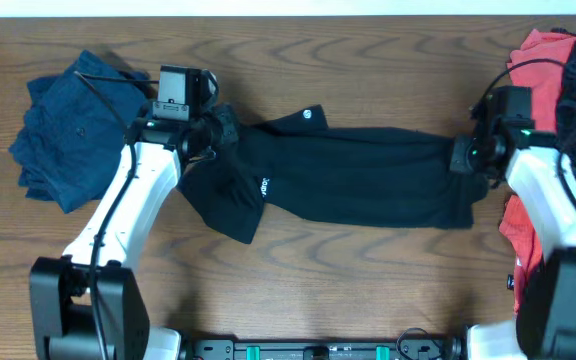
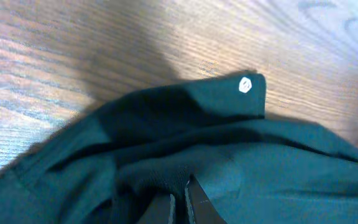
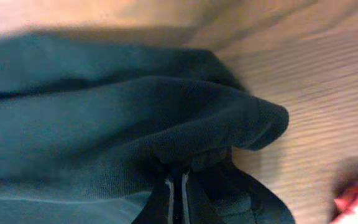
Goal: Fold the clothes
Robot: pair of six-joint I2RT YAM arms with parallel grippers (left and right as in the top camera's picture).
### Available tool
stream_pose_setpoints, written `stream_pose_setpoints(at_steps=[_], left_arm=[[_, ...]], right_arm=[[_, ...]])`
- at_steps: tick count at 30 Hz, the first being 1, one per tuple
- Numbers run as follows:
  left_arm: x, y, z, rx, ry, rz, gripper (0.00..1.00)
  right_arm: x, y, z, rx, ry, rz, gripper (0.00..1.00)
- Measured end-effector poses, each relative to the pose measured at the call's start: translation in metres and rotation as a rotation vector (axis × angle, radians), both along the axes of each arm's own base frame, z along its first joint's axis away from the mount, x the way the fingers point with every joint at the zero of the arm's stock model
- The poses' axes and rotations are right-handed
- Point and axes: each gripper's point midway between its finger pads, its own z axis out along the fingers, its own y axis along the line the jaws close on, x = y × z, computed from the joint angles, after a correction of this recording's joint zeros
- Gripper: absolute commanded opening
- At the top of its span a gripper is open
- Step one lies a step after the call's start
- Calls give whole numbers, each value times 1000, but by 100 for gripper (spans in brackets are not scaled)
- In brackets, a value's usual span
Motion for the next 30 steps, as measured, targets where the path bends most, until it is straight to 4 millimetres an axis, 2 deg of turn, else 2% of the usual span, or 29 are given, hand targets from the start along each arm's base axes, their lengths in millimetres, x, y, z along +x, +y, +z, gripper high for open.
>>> stream_pose_setpoints(at_steps=[3,6,9,12,15,18,21,24,26,27,30], left_arm=[[-2,0,19,-9,-47,-1,6],[-6,0,40,-16,-96,-2,6],[-10,1,51,-20,-116,-2,6],[-13,1,50,-18,-105,-2,6],[-17,2,47,-15,-84,-2,6],[-19,2,45,-13,-73,-2,6],[-19,2,45,-13,-72,-2,6],[-19,2,45,-13,-72,-1,6],[-19,2,45,-13,-72,-1,6],[-19,2,45,-13,-72,-1,6],[-19,2,45,-13,-73,-2,6]], right_arm=[[1,-1,23,-3,-65,-18,1],[-9,1,28,6,-45,-23,4],[-23,4,23,14,10,-19,6],[-40,6,17,24,85,-15,5],[-40,7,17,25,87,-15,5],[-40,7,17,26,87,-13,12],[-40,7,17,25,84,-14,13],[-39,7,18,25,82,-14,4],[-39,7,18,24,79,-14,4],[-39,7,18,24,79,-13,6],[-38,7,18,21,78,-18,27]])
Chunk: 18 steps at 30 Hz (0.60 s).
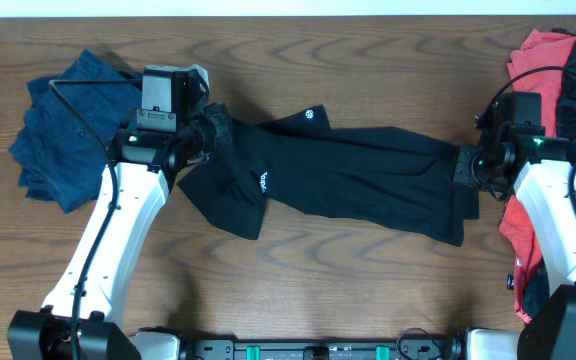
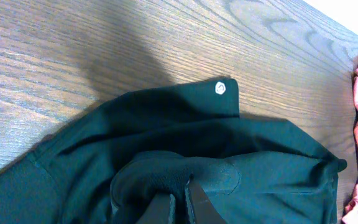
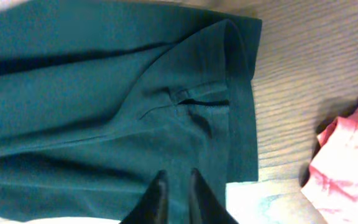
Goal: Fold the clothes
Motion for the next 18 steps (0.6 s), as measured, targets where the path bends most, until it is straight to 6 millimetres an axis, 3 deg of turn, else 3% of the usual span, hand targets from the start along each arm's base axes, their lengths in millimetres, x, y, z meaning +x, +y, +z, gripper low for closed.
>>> stream_pose_setpoints(at_steps=[2,7,18], left_arm=[[0,0,0,0,1,0,6],[0,0,0,0,1,0,6],[0,0,0,0,0,0,6]], right_arm=[[1,-2,0,-15,-1,-3,33],[4,-8,-11,-45,22,-8,34],[11,-7,-88,52,170,-13,32]])
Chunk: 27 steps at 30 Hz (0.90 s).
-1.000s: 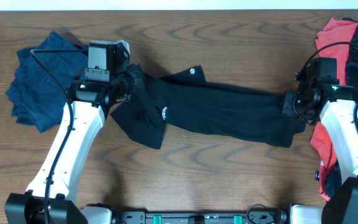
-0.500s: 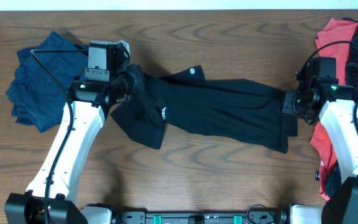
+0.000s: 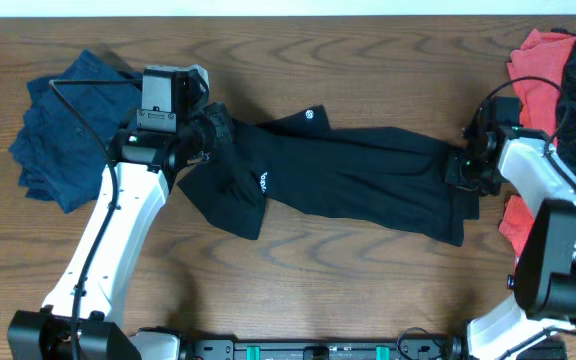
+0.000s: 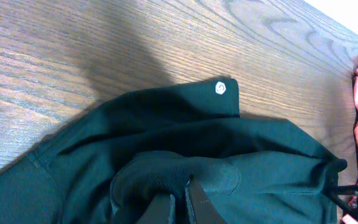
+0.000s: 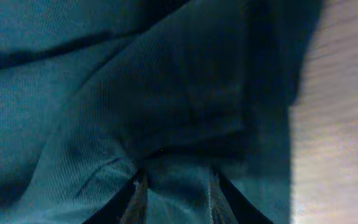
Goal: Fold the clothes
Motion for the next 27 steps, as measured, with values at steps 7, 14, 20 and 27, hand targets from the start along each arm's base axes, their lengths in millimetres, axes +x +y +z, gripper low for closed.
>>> stream_pose_setpoints(at_steps=[7,14,20,27], left_arm=[[0,0,0,0,0,0,6],[0,0,0,0,0,0,6],[0,0,0,0,0,0,6],[0,0,0,0,0,0,6]], right_arm=[[13,11,-4,73,-45,16,36],[14,14,-3,84,-54,34,21],[17,14,-3,88,-63,36,34],[19,15,-2,88,-75,40,30]])
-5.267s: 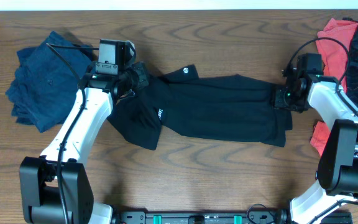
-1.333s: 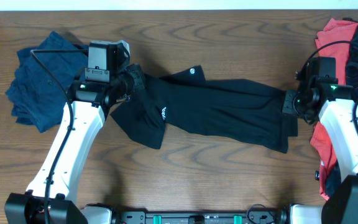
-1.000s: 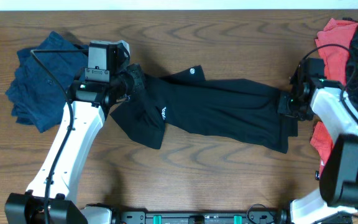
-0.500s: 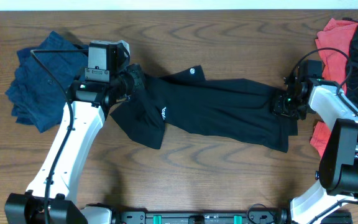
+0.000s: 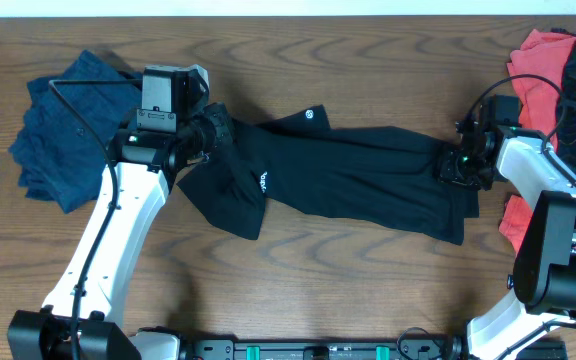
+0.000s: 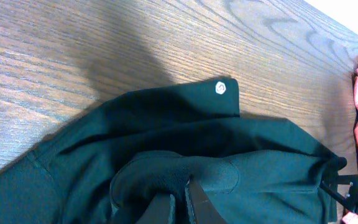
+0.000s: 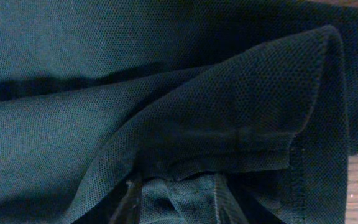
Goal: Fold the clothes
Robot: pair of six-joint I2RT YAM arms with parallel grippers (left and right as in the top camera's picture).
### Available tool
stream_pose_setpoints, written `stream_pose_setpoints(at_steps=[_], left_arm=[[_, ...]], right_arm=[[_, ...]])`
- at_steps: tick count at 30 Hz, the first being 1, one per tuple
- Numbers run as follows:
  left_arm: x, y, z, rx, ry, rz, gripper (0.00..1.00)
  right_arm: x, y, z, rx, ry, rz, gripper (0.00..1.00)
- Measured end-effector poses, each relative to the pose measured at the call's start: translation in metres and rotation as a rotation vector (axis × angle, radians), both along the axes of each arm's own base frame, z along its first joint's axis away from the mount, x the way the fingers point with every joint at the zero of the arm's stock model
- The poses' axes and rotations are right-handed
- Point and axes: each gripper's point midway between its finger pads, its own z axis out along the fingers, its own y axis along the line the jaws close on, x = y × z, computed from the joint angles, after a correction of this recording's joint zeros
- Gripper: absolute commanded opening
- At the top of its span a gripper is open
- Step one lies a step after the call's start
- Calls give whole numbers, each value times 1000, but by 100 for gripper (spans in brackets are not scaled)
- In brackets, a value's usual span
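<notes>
A black garment (image 5: 348, 175) lies stretched across the table, with a small white logo (image 5: 309, 115) near its far edge. My left gripper (image 5: 215, 128) is shut on a bunched fold at the garment's left end; in the left wrist view its tips (image 6: 180, 202) pinch the cloth. At the right end my right gripper (image 5: 451, 166) is pressed down onto the hem. Its fingers (image 7: 131, 198) stand apart in the right wrist view, open, with a ridge of black mesh fabric (image 7: 229, 106) between and over them.
A stack of blue clothes (image 5: 63, 125) lies at the far left. A pile of red and dark clothes (image 5: 553, 70) sits at the right edge, close behind my right arm. Bare wooden table (image 5: 318, 290) lies in front of the garment.
My right gripper has shifted slightly left, further onto the garment's right hem, its fingers still apart around the fabric. The left gripper and the garment's left end have not moved.
First both grippers were shut on the garment's ends, holding it stretched. Then the right gripper had let go and hung above the right hem, while the left arm had moved back, still gripping. Later the right gripper was open, down on the hem, where it now straddles a fold.
</notes>
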Motion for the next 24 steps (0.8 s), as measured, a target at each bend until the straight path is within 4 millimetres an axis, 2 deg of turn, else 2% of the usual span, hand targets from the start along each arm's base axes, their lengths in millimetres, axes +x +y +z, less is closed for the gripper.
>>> stream_pose_setpoints(at_steps=[5,6,15,18,21,24], left_arm=[[0,0,0,0,0,0,6],[0,0,0,0,0,0,6],[0,0,0,0,0,0,6],[0,0,0,0,0,0,6],[0,0,0,0,0,0,6],[0,0,0,0,0,0,6]], right_arm=[[1,4,0,-1,-4,16,3],[1,5,0,-1,-5,19,1],[0,8,0,6,1,22,1],[-4,17,2,53,5,62,1],[-4,29,13,112,-22,107,1],[-1,26,38,111,-89,109,1]])
